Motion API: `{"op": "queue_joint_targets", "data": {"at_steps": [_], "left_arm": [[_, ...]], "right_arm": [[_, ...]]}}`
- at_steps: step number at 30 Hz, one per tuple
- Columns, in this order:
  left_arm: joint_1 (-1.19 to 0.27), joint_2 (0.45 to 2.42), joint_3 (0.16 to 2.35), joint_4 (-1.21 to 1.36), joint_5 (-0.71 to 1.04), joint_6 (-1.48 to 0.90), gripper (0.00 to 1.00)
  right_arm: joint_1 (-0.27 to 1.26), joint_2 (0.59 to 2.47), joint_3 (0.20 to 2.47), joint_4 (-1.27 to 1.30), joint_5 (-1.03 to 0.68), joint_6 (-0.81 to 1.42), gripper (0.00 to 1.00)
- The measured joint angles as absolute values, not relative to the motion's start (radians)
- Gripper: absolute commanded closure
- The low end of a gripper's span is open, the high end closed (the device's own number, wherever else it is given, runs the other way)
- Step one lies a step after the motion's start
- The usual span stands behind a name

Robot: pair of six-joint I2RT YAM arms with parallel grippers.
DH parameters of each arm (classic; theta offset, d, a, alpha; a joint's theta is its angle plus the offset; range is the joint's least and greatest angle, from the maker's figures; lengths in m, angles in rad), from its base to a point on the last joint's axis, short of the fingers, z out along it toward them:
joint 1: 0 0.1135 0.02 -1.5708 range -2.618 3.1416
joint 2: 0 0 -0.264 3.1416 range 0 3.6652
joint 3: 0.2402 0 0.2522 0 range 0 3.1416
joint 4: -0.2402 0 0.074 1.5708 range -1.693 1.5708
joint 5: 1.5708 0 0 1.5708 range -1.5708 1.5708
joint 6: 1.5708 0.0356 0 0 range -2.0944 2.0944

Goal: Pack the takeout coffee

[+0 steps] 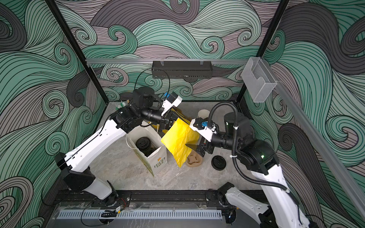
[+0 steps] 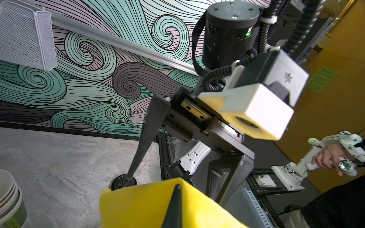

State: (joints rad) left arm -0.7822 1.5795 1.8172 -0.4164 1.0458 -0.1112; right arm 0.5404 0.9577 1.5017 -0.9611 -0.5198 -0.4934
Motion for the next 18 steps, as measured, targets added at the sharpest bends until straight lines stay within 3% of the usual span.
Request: {"op": "queue_joint_targets", "data": {"at_steps": [5, 10, 14, 15, 17, 18], "left_arm": [[-0.782, 1.580, 1.817, -0.352, 1.077, -0.175, 1.00], [-0.782, 1.580, 1.817, -0.316, 1.100, -0.216, 1.00], [-0.782, 1.580, 1.817, -0.305, 1.113, -0.234, 1.00], [-0.782, 1.580, 1.817, -0.302, 1.113, -0.237, 0.95], [-0.782, 1.580, 1.817, -0.297, 1.110, -0.235, 0.66], [-0.782, 1.580, 1.817, -0.292, 1.105, -0.229, 0.57]], "right_arm": [[0.541, 0.956, 1.448, -0.915, -0.611, -0.453, 0.48], [0.542, 0.945, 1.417, -0.891, -0.654, -0.424, 0.69], [0.542, 0.931, 1.415, -0.872, -0.677, -0.408, 0.93], [0.542, 0.927, 1.415, -0.870, -0.682, -0.403, 0.98], [0.542, 0.921, 1.415, -0.867, -0.685, -0.387, 1.00], [0.542, 0.917, 1.415, -0.866, -0.686, -0.380, 1.00]]}}
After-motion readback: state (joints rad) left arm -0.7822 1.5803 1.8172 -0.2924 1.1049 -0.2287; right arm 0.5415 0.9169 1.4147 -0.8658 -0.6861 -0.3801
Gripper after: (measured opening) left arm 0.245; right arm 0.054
